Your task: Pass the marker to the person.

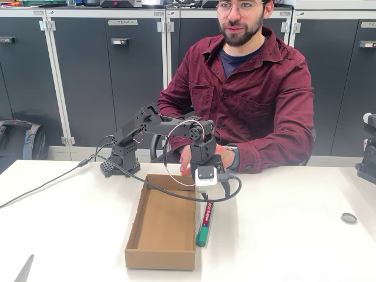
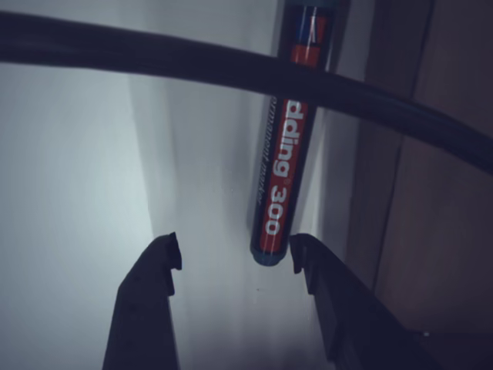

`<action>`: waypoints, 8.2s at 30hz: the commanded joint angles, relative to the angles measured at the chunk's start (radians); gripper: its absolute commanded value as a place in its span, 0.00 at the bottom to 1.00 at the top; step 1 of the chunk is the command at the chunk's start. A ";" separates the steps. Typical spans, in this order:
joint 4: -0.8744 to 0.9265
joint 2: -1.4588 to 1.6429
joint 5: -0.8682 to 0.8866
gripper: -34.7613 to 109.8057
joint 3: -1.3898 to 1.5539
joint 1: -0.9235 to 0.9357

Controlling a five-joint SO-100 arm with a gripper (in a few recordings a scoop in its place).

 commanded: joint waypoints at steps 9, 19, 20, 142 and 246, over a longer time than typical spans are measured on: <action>-0.092 0.058 0.014 0.45 0.066 0.025; -0.170 0.040 0.041 0.45 0.140 0.023; -0.179 0.038 0.048 0.45 0.147 0.023; -0.325 0.172 -0.086 0.41 -0.179 -0.069; -0.318 0.523 -0.187 0.37 0.104 0.091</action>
